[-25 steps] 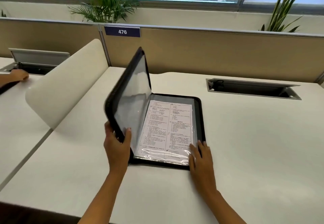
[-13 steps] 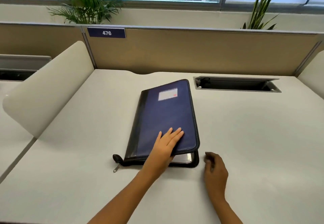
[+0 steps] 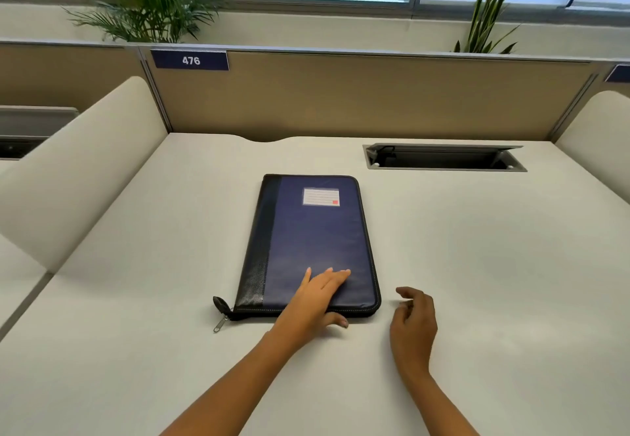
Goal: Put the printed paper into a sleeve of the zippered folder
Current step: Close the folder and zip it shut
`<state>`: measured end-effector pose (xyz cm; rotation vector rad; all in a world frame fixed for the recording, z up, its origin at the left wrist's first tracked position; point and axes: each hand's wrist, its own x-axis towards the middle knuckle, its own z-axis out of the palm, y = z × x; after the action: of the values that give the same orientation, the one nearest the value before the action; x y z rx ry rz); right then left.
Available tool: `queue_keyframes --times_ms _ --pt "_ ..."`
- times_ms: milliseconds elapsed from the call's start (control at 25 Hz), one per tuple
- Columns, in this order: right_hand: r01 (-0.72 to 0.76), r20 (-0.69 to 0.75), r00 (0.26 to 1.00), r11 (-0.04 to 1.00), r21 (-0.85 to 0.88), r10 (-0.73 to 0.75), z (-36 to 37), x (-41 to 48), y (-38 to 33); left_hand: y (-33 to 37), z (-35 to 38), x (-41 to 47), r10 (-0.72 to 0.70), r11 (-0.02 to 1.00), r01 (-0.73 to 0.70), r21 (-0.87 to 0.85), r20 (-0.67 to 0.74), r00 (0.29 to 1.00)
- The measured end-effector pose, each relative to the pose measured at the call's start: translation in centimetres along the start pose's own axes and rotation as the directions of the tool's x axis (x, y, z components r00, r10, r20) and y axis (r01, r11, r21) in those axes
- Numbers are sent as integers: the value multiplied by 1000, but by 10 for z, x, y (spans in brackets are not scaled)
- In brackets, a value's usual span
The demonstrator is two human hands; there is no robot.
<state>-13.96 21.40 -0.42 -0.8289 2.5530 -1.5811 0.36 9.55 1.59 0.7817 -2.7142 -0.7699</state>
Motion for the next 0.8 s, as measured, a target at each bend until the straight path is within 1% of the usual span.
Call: queue_keyframes --times_ms 40,120,200,280,360,400,520,600,680,720,800 --pt "61 13 998 998 -20 -61 -1 -2 -3 -3 -5 -7 -16 999 14 -52 -47 999" --pt "193 49 980 980 -47 -191 -1 -8 -12 -13 -17 -24 -84 989 54 -141 -212 974" --pt "287 100 954 958 -13 -284 2 -20 -24 -31 -29 -45 -185 975 125 -182 -364 913" --pt "355 175 916 932 65 -361 12 -37 -39 -50 -39 -68 -278 959 217 -184 -439 854" --pt "411 278 857 901 138 -434 27 -56 -54 -67 -46 -88 -327 945 281 -168 -458 827" --pt "413 350 825 896 162 -443 35 -65 -61 -75 -48 -96 -333 943 294 -157 -450 828" --pt "392 578 711 908 147 -400 59 -87 -74 -89 -52 -113 -397 917 339 -211 -391 830" --pt "399 664 649 909 119 -372 73 -97 -81 -93 -54 -122 -411 911 354 -212 -393 823" --pt "423 705 615 902 81 -352 85 -103 -91 -97 -54 -131 -372 928 342 -146 -395 840" --pt "435 715 610 899 58 -341 90 -106 -98 -98 -54 -134 -376 926 350 -139 -385 843" --pt "432 733 612 902 5 -297 100 -110 -114 -99 -57 -138 -448 893 398 -210 -344 825"
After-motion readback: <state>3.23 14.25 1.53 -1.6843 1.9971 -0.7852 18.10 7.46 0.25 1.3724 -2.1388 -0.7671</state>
